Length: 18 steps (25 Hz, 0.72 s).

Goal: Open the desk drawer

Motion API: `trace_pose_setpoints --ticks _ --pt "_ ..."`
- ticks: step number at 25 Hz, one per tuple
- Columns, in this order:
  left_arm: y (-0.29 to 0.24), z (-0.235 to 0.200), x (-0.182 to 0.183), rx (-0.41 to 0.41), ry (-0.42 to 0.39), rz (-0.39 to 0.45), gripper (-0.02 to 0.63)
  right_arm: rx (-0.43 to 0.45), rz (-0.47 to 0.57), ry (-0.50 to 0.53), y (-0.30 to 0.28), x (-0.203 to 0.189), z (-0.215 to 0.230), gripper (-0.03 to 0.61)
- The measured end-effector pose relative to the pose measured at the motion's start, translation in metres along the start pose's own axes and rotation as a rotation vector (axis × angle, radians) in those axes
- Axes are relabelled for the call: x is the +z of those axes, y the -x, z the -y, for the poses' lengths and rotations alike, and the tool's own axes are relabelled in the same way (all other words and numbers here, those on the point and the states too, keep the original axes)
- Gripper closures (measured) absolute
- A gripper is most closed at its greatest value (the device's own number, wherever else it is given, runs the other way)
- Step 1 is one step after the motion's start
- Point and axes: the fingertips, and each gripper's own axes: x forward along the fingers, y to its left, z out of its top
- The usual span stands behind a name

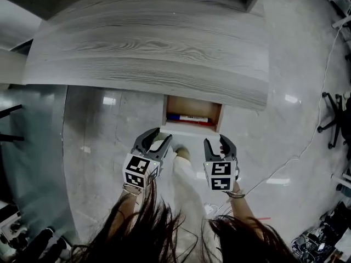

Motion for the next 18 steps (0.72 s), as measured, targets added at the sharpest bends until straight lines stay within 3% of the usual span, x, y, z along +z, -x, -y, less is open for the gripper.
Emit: trace_pose_setpoints --ticks 13,18 --pt "0.019 -0.003 -0.005 0.05 -0.011 -0.022 0.436 -0.001 0.002 -0.047 0.003 -0.006 -0.01 0.382" --pt "0.029 0.002 -0.007 0.045 -0.025 0.007 0.436 -0.014 0.007 -0.063 0.011 -0.012 -0.015 0.382"
